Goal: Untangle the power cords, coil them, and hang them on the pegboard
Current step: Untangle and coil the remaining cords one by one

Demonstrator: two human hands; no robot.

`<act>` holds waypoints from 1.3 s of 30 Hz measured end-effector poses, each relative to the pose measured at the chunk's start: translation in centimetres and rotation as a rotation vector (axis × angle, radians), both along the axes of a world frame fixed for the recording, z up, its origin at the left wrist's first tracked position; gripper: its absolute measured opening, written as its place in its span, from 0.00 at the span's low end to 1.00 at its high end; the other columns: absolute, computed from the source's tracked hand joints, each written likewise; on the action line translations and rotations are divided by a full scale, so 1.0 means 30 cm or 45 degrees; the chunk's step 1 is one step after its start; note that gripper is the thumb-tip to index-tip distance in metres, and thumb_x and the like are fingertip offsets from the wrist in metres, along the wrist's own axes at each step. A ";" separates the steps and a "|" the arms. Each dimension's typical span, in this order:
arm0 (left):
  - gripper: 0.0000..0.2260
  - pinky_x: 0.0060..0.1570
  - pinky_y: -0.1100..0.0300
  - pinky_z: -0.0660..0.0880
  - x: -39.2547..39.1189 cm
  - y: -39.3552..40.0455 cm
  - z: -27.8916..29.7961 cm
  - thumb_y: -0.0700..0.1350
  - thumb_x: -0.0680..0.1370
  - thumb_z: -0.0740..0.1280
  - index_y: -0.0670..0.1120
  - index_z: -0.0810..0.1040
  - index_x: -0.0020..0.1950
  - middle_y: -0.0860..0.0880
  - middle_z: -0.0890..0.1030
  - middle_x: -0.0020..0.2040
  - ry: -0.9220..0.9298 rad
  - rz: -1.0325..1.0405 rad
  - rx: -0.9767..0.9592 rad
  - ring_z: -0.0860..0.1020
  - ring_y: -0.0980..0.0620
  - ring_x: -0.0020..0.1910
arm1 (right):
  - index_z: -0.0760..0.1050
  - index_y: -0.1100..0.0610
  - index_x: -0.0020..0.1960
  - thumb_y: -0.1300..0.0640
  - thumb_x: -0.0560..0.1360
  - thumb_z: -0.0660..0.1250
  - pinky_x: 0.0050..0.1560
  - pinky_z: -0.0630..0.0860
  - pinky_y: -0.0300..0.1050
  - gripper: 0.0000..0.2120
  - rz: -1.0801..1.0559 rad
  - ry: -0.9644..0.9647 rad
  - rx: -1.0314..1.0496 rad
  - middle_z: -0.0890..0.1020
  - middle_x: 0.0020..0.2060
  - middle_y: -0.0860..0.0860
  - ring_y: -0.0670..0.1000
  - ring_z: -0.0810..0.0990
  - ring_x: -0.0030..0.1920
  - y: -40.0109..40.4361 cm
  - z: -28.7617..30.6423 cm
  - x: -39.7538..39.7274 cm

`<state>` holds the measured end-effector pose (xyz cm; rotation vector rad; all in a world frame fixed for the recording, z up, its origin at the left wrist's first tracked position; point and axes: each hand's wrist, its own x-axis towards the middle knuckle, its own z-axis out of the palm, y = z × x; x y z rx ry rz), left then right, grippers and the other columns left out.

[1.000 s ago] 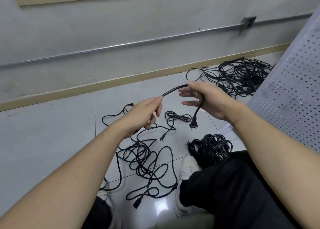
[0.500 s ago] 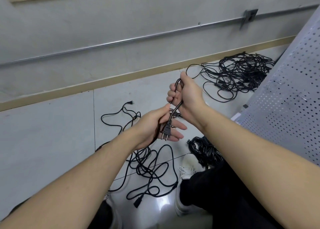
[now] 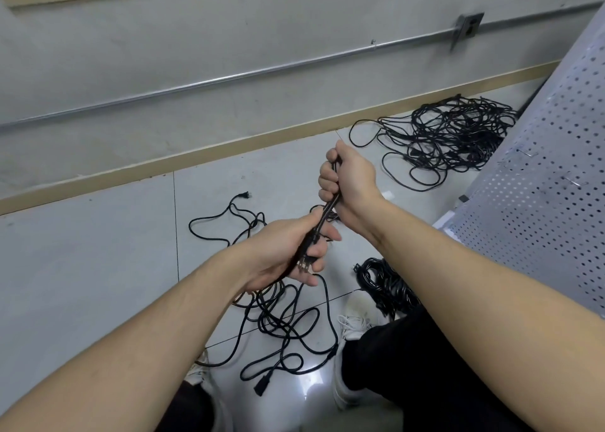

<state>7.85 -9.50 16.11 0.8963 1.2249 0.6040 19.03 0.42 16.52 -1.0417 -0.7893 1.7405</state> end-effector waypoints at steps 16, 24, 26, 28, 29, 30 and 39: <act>0.12 0.32 0.59 0.77 -0.051 0.031 0.031 0.48 0.88 0.55 0.46 0.73 0.50 0.51 0.67 0.30 -0.384 0.647 0.393 0.72 0.53 0.28 | 0.75 0.56 0.54 0.74 0.74 0.52 0.71 0.72 0.50 0.21 1.172 -0.619 0.191 0.82 0.53 0.50 0.47 0.80 0.62 -0.108 -0.146 -0.039; 0.12 0.34 0.59 0.78 -0.151 0.071 0.049 0.48 0.88 0.56 0.48 0.72 0.48 0.52 0.68 0.30 -0.437 0.979 0.457 0.71 0.54 0.28 | 0.70 0.57 0.45 0.57 0.78 0.64 0.62 0.75 0.48 0.06 1.416 -0.524 0.248 0.83 0.39 0.58 0.59 0.84 0.49 -0.160 -0.138 -0.085; 0.11 0.27 0.64 0.65 -0.194 0.081 0.057 0.49 0.88 0.56 0.49 0.72 0.48 0.53 0.65 0.29 -0.396 1.052 0.468 0.64 0.56 0.27 | 0.66 0.55 0.42 0.53 0.80 0.67 0.53 0.78 0.55 0.12 1.329 -0.605 0.208 0.73 0.29 0.51 0.52 0.77 0.31 -0.153 -0.139 -0.083; 0.11 0.26 0.65 0.60 -0.232 0.087 0.054 0.48 0.88 0.56 0.48 0.72 0.49 0.54 0.65 0.29 -0.273 1.107 0.493 0.64 0.56 0.26 | 0.66 0.53 0.40 0.53 0.81 0.67 0.43 0.74 0.52 0.14 1.222 -0.745 0.286 0.69 0.27 0.47 0.48 0.68 0.25 -0.126 -0.132 -0.070; 0.10 0.25 0.64 0.60 -0.243 0.087 0.048 0.48 0.87 0.56 0.48 0.72 0.49 0.53 0.65 0.29 -0.200 1.129 0.502 0.65 0.56 0.25 | 0.66 0.53 0.38 0.52 0.81 0.68 0.41 0.72 0.50 0.16 1.184 -0.804 0.331 0.69 0.26 0.46 0.48 0.67 0.25 -0.110 -0.125 -0.059; 0.10 0.25 0.64 0.62 -0.250 0.088 0.041 0.47 0.87 0.56 0.48 0.73 0.49 0.53 0.66 0.29 -0.140 1.152 0.508 0.66 0.56 0.25 | 0.67 0.53 0.36 0.51 0.80 0.69 0.41 0.73 0.50 0.18 1.176 -0.843 0.367 0.70 0.27 0.47 0.49 0.69 0.26 -0.095 -0.115 -0.047; 0.10 0.28 0.61 0.71 -0.333 0.102 0.023 0.47 0.86 0.57 0.50 0.77 0.52 0.52 0.67 0.30 0.182 1.158 0.536 0.67 0.55 0.26 | 0.79 0.58 0.40 0.62 0.80 0.67 0.34 0.64 0.42 0.10 0.937 -0.385 0.362 0.70 0.29 0.50 0.49 0.64 0.28 -0.046 -0.056 0.023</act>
